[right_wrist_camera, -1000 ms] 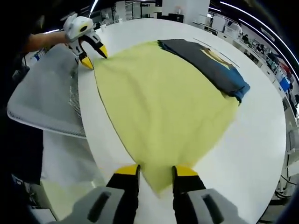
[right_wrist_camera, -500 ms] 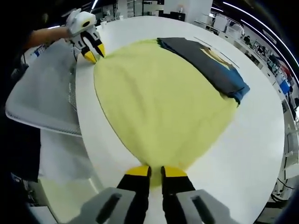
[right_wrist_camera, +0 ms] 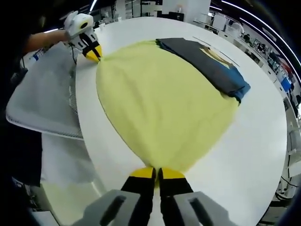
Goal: Fold the garment on the visible template until the final outline fits inside the template.
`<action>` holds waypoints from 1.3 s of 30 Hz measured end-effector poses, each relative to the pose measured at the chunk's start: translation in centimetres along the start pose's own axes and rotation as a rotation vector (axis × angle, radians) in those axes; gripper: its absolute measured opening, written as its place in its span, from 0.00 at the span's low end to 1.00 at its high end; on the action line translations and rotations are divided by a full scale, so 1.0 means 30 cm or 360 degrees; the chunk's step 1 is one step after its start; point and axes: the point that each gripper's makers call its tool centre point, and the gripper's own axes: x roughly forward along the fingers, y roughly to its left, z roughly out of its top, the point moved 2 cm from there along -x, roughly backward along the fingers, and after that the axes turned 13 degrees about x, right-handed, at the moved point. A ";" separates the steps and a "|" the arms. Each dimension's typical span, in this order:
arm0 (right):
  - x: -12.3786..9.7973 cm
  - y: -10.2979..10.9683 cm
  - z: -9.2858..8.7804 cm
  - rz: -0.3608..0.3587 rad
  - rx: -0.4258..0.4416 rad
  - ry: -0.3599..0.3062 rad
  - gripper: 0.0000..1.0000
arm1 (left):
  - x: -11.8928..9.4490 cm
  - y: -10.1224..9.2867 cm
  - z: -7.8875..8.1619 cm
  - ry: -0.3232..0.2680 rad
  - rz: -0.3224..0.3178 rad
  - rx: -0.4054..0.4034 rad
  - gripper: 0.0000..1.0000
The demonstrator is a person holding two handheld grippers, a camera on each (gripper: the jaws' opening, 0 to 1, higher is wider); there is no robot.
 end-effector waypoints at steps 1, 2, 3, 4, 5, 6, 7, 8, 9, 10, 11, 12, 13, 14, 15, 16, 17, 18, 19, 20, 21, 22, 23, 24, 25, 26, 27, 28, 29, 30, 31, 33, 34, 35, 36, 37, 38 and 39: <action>-0.001 0.001 -0.001 0.0002 0.0001 0.0001 0.00 | -0.002 -0.002 -0.001 0.0002 -0.0001 0.0002 0.01; -0.003 0.004 -0.003 0.0006 0.0007 0.0002 0.00 | -0.004 -0.004 0.000 0.0001 -0.0002 0.0005 0.01; -0.004 0.004 -0.004 0.0005 0.0008 -0.0001 0.00 | -0.007 -0.006 -0.001 0.0002 -0.0004 0.0009 0.01; -0.005 0.005 -0.005 0.0007 0.0013 -0.0003 0.00 | -0.008 -0.008 -0.002 0.0003 -0.0006 0.0011 0.01; -0.008 0.010 -0.006 0.0012 0.0024 -0.0006 0.00 | -0.010 -0.011 -0.003 0.0005 -0.0011 0.0013 0.01; -0.009 0.012 -0.008 0.0015 0.0031 -0.0008 0.00 | -0.012 -0.015 -0.004 0.0008 -0.0015 0.0017 0.00; -0.010 0.015 -0.011 0.0021 0.0038 -0.0010 0.00 | -0.015 -0.020 -0.006 0.0013 -0.0020 0.0025 0.00; -0.011 0.019 -0.013 0.0026 0.0040 -0.0011 0.00 | -0.017 -0.024 -0.007 0.0017 -0.0022 0.0034 0.00; -0.012 0.024 -0.016 0.0031 0.0044 -0.0010 0.00 | -0.021 -0.030 -0.009 0.0022 -0.0029 0.0049 0.00; -0.013 0.029 -0.019 0.0034 0.0045 -0.0007 0.00 | -0.024 -0.033 -0.011 0.0028 -0.0034 0.0057 0.00; -0.015 0.037 -0.022 0.0044 0.0046 -0.0004 0.00 | -0.026 -0.036 -0.012 0.0030 -0.0038 0.0060 0.00; -0.016 0.040 -0.025 0.0048 0.0049 -0.0001 0.00 | -0.029 -0.041 -0.013 0.0033 -0.0046 0.0062 0.00; -0.017 0.045 -0.028 0.0055 0.0053 0.0003 0.00 | -0.031 -0.044 -0.014 0.0034 -0.0049 0.0064 0.00; -0.018 0.050 -0.030 0.0060 0.0053 0.0006 0.00 | -0.034 -0.049 -0.016 0.0037 -0.0054 0.0068 0.00; -0.021 0.056 -0.032 0.0070 0.0056 0.0010 0.00 | -0.036 -0.052 -0.018 0.0039 -0.0057 0.0068 0.00; -0.022 0.061 -0.034 0.0077 0.0058 0.0014 0.00 | -0.039 -0.057 -0.020 0.0041 -0.0066 0.0064 0.00; -0.024 0.066 -0.036 0.0083 0.0058 0.0019 0.00 | -0.042 -0.061 -0.021 0.0041 -0.0073 0.0057 0.00; -0.027 0.072 -0.039 0.0092 0.0059 0.0026 0.00 | -0.046 -0.069 -0.024 0.0045 -0.0086 0.0043 0.00; -0.028 0.075 -0.041 0.0096 0.0059 0.0028 0.00 | -0.049 -0.074 -0.025 0.0050 -0.0094 0.0033 0.00; -0.031 0.083 -0.045 0.0109 0.0060 0.0035 0.00 | -0.054 -0.083 -0.026 0.0055 -0.0105 0.0033 0.00; -0.031 0.087 -0.048 0.0116 0.0060 0.0040 0.00 | -0.056 -0.086 -0.026 0.0057 -0.0109 0.0035 0.00; -0.034 0.094 -0.051 0.0127 0.0062 0.0047 0.00 | -0.060 -0.096 -0.027 0.0065 -0.0121 0.0041 0.00; -0.036 0.098 -0.053 0.0134 0.0061 0.0051 0.00 | -0.062 -0.100 -0.029 0.0071 -0.0129 0.0043 0.00; -0.039 0.102 -0.054 0.0136 0.0063 0.0051 0.00 | -0.064 -0.105 -0.031 0.0078 -0.0138 0.0045 0.00; -0.040 0.105 -0.055 0.0139 0.0065 0.0052 0.00 | -0.067 -0.111 -0.032 0.0083 -0.0147 0.0047 0.00; -0.043 0.109 -0.057 0.0146 0.0070 0.0056 0.00 | -0.070 -0.116 -0.032 0.0086 -0.0156 0.0049 0.00; -0.046 0.115 -0.059 0.0155 0.0075 0.0060 0.00 | -0.073 -0.122 -0.033 0.0094 -0.0169 0.0052 0.00; -0.050 0.120 -0.059 0.0161 0.0082 0.0061 0.00 | -0.077 -0.127 -0.033 0.0098 -0.0178 0.0055 0.00; -0.053 0.124 -0.061 0.0167 0.0085 0.0065 0.00 | -0.081 -0.131 -0.034 0.0100 -0.0183 0.0055 0.00; -0.056 0.129 -0.062 0.0173 0.0087 0.0071 0.00 | -0.085 -0.136 -0.033 0.0101 -0.0190 0.0059 0.00; -0.062 0.135 -0.063 0.0183 0.0082 0.0076 0.00 | -0.092 -0.143 -0.032 0.0105 -0.0202 0.0067 0.00; -0.069 0.145 -0.063 0.0208 0.0047 0.0078 0.00 | -0.103 -0.153 -0.029 0.0124 -0.0212 0.0085 0.00; -0.074 0.147 -0.063 0.0212 0.0042 0.0080 0.00 | -0.106 -0.153 -0.028 0.0126 -0.0213 0.0088 0.00; -0.077 0.147 -0.061 0.0212 0.0037 0.0079 0.00 | -0.112 -0.154 -0.024 0.0127 -0.0211 0.0093 0.00; -0.083 0.145 -0.057 0.0209 0.0026 0.0079 0.00 | -0.116 -0.153 -0.020 0.0124 -0.0207 0.0092 0.00; -0.087 0.143 -0.053 0.0205 0.0018 0.0077 0.00 | -0.122 -0.149 -0.016 0.0122 -0.0202 0.0086 0.00; -0.093 0.142 -0.045 0.0200 0.0005 0.0073 0.00 | -0.126 -0.146 -0.012 0.0121 -0.0198 0.0084 0.00; -0.098 0.142 -0.040 0.0197 -0.0006 0.0070 0.00 | -0.134 -0.140 -0.006 0.0121 -0.0190 0.0078 0.00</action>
